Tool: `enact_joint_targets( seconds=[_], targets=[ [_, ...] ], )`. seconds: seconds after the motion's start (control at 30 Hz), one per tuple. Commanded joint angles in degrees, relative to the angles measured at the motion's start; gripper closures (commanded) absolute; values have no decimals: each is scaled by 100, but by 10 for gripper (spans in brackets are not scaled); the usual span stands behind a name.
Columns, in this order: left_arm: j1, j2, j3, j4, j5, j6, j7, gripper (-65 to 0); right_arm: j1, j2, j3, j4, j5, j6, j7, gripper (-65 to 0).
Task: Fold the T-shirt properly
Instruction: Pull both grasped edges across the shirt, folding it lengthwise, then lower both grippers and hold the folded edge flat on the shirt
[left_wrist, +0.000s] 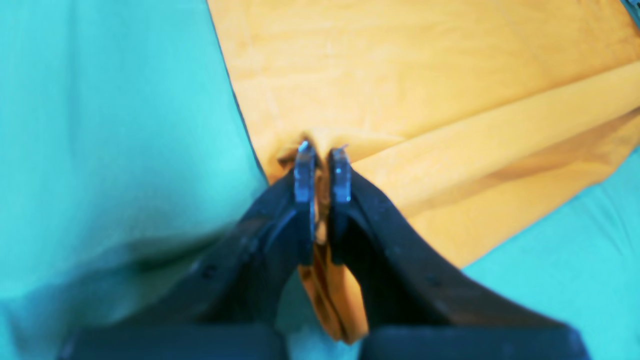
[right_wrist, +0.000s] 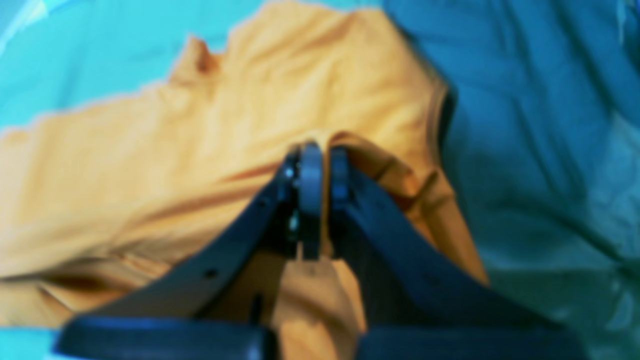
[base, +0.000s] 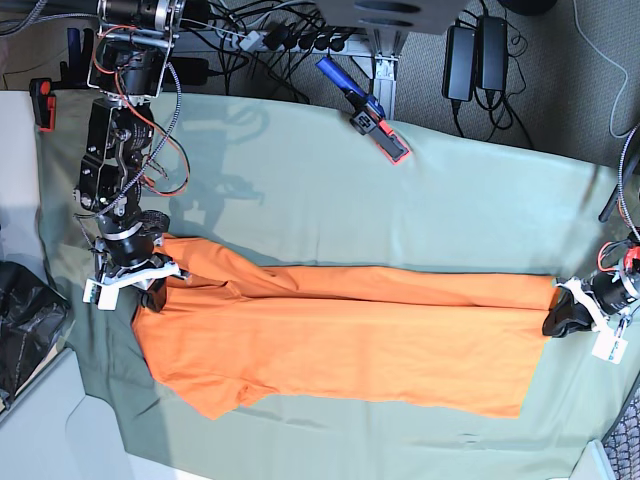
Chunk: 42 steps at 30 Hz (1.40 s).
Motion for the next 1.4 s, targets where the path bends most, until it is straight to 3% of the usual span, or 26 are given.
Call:
enact_joint_targets(
  seconds=[0.0,0.07,0.13,0.17,0.2,0.23,0.33,0.47,0.63,0.8,0.93,1.1,1.37],
  targets=[
    [-127,-127,-33,66,-68,-12,-208,-86,107,72,26,26,-31,446,151,0],
    [-127,-129,-33,66,-68,-12,-249,-242,107,61,26,-87,-37,446,155,-6],
    [-127,-129,-33,66,-72,-12,-247,-370,105,63,26,-153,-28,446,153,-230],
    [-125,-129,-33,66,-74,-12,-247,-396,94,66,26,-157,-28,444,153,-341],
    [-127,-131,-33,66,-76,-12,-245,-398,94,66,26,-157,-26,444,151,-427],
    [-127,-131,-33,66,-92,-12,-238,-398,94,63,26,-157,-24,444,151,-446],
    [-125,-136,-57,66,-216,-12,0,-398,98,66,31,-146,-2,444,149,-445],
    [-70,-144,-481,66,-1005,-12,688,-398,92,66,306,-11,52,444,-118,-445],
    [199,-144,-1342,66,-1582,-12,1075,-398,94,68,1349,59,496,444,-476,-445],
    [579,-125,-1508,66,-1801,-12,1093,-398,37,66,2181,50,820,356,-1172,-445],
    [804,13,-1510,66,-1912,-12,1091,-398,-269,17,2153,42,984,358,-1174,-445],
    [828,310,-1556,66,-2398,-12,1375,-398,-448,-313,2107,35,1054,361,-1130,-445],
    [828,780,-1556,61,-2317,-12,1386,-398,-446,-645,1996,-26,1054,361,-1108,-445]
  ],
)
